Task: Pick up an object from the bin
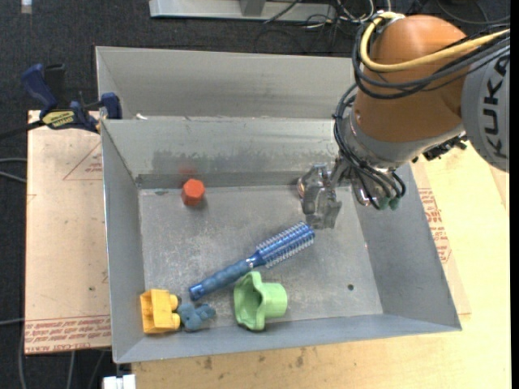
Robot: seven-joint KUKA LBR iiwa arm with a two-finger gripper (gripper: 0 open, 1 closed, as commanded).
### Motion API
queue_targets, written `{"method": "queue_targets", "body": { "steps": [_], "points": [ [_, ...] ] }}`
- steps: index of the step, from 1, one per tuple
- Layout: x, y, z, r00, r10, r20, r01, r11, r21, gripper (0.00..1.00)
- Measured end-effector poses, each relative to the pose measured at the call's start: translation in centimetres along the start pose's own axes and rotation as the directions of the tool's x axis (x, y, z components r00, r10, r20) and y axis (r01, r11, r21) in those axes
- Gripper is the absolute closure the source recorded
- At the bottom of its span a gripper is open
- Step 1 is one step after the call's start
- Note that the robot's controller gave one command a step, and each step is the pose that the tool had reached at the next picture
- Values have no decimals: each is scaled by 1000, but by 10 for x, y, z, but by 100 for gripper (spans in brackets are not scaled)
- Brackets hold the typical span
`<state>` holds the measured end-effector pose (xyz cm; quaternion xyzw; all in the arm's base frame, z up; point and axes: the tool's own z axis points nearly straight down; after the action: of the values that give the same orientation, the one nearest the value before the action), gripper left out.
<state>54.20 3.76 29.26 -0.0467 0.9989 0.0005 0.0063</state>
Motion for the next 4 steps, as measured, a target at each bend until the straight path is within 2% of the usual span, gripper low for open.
{"method": "queue_targets", "body": {
  "steps": [1,2,3,4],
  "points": [
    [1,0,5,1000,0,-9,0,1000,0,0],
    [-31,2,149,996,-84,-17,84,997,-2,0],
    [-68,1,225,889,-458,-10,458,889,-7,0],
    [-69,1,222,890,-456,-8,456,890,-6,100]
  ]
}}
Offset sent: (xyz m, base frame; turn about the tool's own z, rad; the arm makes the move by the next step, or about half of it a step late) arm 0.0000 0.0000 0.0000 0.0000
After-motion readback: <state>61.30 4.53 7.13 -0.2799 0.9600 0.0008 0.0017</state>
